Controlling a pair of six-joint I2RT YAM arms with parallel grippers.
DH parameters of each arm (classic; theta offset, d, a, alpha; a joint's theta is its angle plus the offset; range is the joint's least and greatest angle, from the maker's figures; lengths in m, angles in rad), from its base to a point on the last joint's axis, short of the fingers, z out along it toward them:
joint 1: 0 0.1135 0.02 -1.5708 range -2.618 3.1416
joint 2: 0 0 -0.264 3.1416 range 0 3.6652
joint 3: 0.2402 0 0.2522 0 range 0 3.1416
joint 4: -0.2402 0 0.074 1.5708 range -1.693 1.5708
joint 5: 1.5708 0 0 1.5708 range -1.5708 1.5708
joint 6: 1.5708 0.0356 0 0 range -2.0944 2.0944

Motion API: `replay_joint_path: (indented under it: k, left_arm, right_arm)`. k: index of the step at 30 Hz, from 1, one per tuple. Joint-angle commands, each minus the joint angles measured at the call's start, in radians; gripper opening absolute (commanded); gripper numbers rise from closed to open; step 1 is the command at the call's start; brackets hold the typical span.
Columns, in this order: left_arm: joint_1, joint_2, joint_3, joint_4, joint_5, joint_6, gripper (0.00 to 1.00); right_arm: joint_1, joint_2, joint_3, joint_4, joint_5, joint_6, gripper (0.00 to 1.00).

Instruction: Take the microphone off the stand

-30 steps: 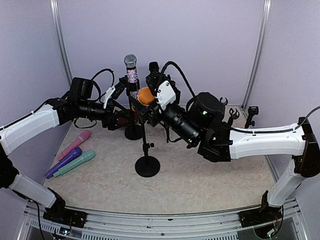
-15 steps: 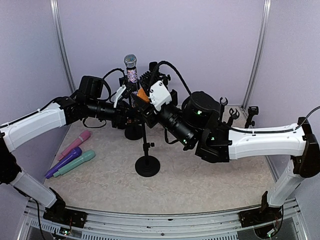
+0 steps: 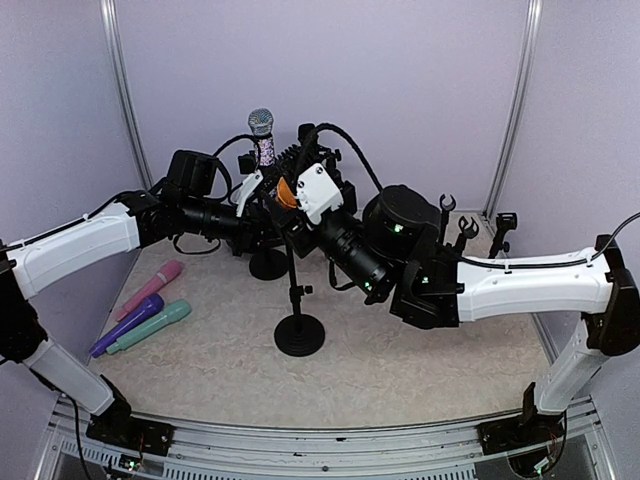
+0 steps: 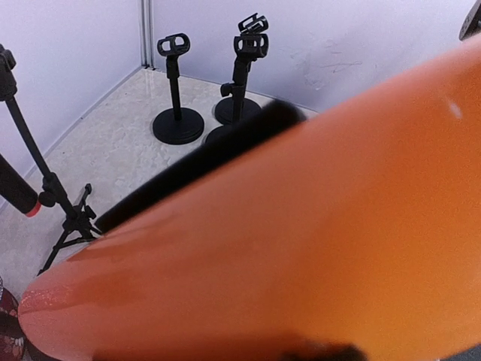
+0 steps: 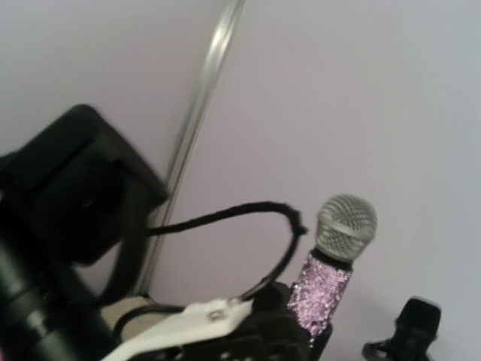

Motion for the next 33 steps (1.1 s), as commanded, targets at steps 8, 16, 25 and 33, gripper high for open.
replay_joint_path:
  k: [8,16,25,33]
  left_arm:
    - [0.012,-0.015,0.049,-0.081,0.041,0.161,0.00]
    - [0.012,-0.031,0.076,-0.139,0.082,0.205,0.00]
    - [0.013,-0.019,0.085,-0.159,0.064,0.224,0.00]
    - [0.030,0.014,0.099,-0.195,0.049,0.271,0.00]
  right_arm:
    - [-0.059,-0.057,0.004,-0.260,-0.183,0.084,0.87]
    - [-0.088,-0.030,-0.004,-0.238,-0.193,0.027,0.71]
    - [-0.047,-0.013,-0.050,-0.029,-0.139,-0.101,0.50]
    - [-0.018,0.043,-0.035,0.163,-0.084,-0.230,0.63]
